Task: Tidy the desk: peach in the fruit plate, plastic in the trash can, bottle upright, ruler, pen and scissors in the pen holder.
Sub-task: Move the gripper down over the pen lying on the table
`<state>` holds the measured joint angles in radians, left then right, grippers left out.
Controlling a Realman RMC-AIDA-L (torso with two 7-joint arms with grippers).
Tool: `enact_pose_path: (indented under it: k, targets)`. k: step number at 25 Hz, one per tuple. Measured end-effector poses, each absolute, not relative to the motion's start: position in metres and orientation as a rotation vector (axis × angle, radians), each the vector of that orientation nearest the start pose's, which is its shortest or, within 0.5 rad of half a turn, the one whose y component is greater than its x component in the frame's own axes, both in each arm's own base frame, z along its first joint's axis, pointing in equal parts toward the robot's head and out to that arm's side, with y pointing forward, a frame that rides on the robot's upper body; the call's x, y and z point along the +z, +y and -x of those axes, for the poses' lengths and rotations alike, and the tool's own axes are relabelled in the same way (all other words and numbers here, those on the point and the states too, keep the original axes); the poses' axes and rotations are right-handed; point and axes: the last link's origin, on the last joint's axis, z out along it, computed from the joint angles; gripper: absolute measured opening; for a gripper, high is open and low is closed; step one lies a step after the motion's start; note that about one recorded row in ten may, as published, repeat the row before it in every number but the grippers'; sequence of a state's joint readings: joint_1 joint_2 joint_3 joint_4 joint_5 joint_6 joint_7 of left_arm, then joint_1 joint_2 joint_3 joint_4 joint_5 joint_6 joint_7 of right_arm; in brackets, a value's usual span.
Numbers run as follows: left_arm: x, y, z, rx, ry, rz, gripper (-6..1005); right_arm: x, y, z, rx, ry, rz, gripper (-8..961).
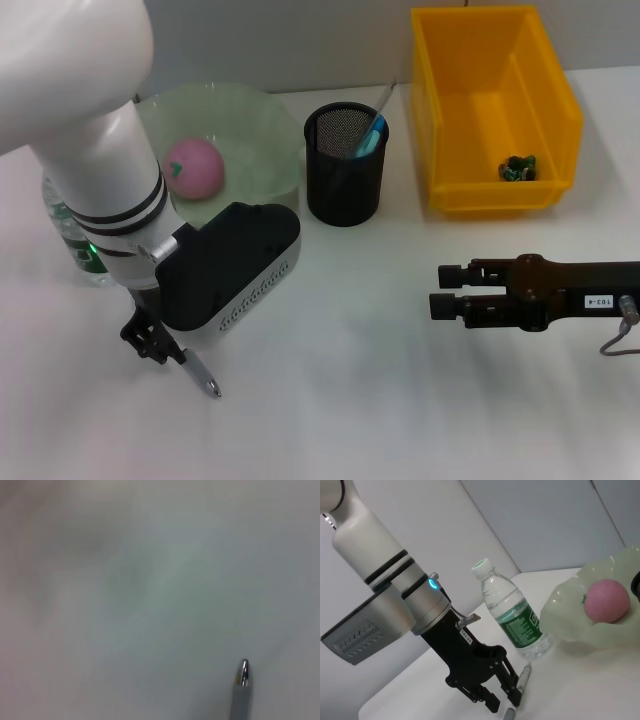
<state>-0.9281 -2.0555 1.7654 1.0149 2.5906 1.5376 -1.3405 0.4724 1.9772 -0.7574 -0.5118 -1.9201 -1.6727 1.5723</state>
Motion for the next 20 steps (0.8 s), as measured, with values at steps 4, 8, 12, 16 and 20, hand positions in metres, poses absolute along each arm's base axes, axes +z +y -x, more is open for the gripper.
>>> enact_pose_path:
  k: [4, 8, 12, 16, 20]
  targets:
    - [-0.0669, 0.3601, 0.1456, 1.201, 1.349, 2.899, 414, 0.0129, 0.2981, -0.2882, 0.821, 1.054, 2.745, 716]
    - [-0.0677, 0.3611, 0.1460, 1.211, 1.354, 2.900, 354, 0.0135, 0.2993, -0.2876, 0.820, 1.049, 2.744, 716]
    - [-0.0683, 0.3620, 0.1472, 1.219, 1.348, 2.904, 347, 0.0141, 0.3005, -0.2868, 0.821, 1.043, 2.745, 716]
    - [-0.0694, 0.3629, 0.1487, 1.227, 1.337, 2.912, 339, 0.0141, 0.3010, -0.2862, 0.822, 1.040, 2.746, 716]
    - [-0.0702, 0.3643, 0.1506, 1.234, 1.330, 2.911, 332, 0.0141, 0.3018, -0.2861, 0.820, 1.037, 2.744, 716]
